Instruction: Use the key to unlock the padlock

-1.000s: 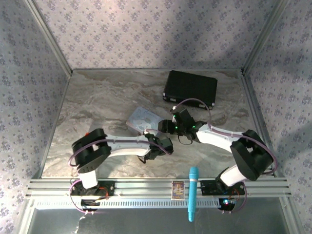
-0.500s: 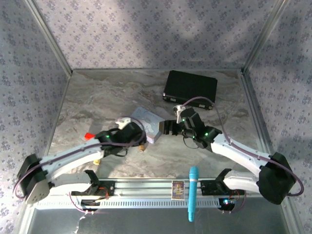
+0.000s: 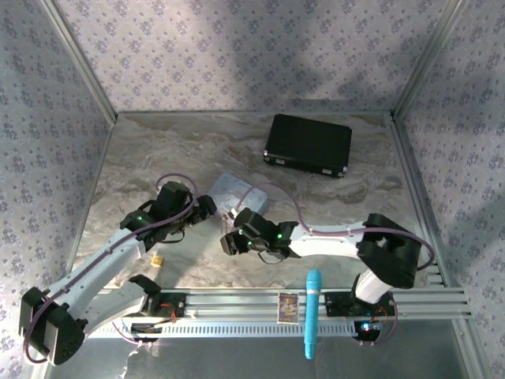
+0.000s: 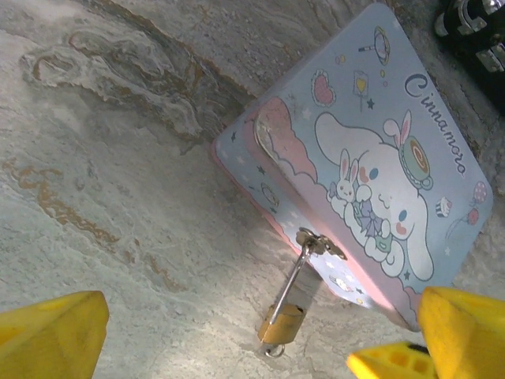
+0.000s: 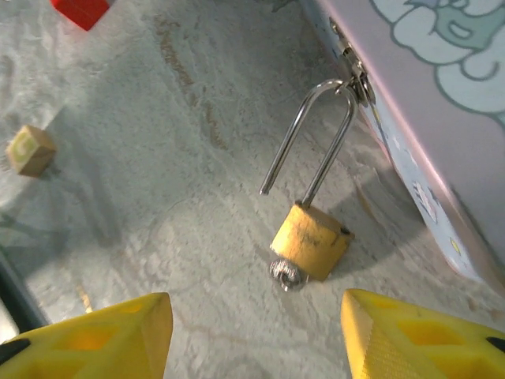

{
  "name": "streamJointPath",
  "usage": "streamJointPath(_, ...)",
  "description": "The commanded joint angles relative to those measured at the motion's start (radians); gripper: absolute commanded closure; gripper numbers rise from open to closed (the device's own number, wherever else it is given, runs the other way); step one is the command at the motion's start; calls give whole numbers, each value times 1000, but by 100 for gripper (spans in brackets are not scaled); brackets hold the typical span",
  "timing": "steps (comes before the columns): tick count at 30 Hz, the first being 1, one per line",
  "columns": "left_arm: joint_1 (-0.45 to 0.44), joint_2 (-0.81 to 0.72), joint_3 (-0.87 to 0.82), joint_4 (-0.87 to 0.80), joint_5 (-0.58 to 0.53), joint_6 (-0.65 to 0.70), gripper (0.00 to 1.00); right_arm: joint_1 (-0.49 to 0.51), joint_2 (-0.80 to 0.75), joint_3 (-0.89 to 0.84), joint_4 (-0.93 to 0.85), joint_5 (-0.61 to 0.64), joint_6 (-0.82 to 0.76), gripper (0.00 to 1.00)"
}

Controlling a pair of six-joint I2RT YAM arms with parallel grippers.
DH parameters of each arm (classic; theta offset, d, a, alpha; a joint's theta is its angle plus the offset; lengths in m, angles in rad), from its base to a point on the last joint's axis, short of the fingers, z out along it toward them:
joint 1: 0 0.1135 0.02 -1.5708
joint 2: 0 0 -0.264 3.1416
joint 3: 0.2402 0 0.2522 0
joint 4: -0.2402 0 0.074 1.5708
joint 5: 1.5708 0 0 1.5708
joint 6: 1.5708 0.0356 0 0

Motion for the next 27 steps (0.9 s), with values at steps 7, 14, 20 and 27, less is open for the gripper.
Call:
streamJointPath(7, 6, -22, -46, 33, 47, 2, 0, -76, 94, 73, -6, 62, 23, 40)
streamJointPath(14, 6, -26, -58, 33, 38, 4, 0, -59, 173, 105, 4, 37, 57, 43)
streamJointPath(20, 6, -32, -58, 25, 32, 13, 0, -62, 214, 136, -21, 72, 78, 48)
streamJointPath(27, 6, -34, -57, 18, 12, 17, 0, -39, 295, 210, -126, 122, 95, 51)
